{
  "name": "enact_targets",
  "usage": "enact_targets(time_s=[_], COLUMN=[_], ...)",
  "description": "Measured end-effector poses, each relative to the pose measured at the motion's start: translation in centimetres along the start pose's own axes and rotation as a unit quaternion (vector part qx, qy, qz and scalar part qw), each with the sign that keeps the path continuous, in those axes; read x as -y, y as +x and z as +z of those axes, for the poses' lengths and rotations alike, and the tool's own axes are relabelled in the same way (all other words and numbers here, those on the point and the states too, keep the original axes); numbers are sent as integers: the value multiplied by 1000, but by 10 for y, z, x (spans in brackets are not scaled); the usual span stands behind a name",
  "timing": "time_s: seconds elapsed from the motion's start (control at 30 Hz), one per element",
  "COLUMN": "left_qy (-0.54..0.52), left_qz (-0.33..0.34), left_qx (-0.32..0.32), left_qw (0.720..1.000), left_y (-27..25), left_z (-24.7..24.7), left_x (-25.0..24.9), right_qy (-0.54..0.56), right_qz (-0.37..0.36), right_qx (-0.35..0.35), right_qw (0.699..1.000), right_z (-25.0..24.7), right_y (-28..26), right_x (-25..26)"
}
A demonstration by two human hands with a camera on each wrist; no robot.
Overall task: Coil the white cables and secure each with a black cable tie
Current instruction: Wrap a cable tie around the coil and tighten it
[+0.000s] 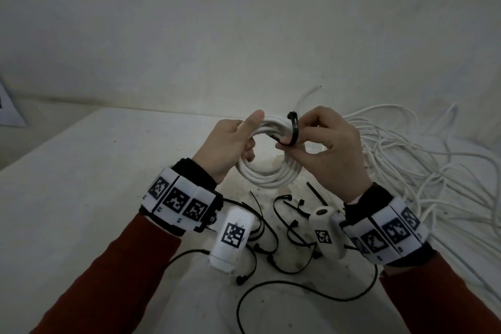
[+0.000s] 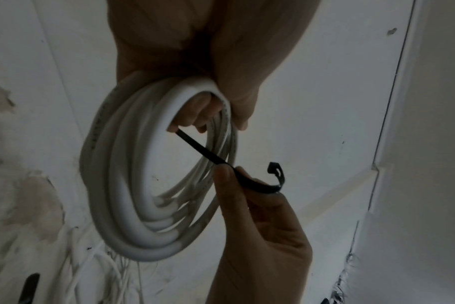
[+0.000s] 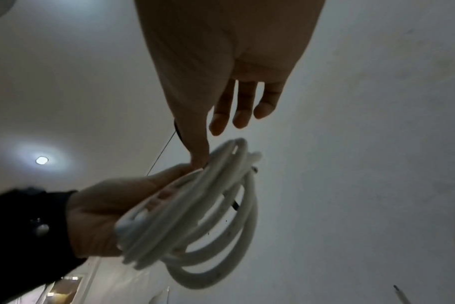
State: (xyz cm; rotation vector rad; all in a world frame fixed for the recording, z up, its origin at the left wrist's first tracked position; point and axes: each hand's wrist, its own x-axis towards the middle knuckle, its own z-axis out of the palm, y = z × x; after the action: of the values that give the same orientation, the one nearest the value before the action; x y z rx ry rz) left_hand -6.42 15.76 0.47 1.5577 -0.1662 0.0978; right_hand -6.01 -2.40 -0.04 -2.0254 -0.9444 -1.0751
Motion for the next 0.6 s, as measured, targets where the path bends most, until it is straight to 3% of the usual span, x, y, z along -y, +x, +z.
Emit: enact_targets(time_s=[0.13, 0.6], left_qy=[-2, -52], left_qz=[-11, -147], left_qx=[48, 68], left_qw=[999, 985], left_y=[-8, -1], left_z=[8, 4], left_x=[-4, 3], right_qy=[-37, -50], right_qz=[-25, -105], right_qx=[-24, 11], right_qw=[999, 993], right_z=[0, 5], right_y=[-1, -4], right_x=[-2, -6])
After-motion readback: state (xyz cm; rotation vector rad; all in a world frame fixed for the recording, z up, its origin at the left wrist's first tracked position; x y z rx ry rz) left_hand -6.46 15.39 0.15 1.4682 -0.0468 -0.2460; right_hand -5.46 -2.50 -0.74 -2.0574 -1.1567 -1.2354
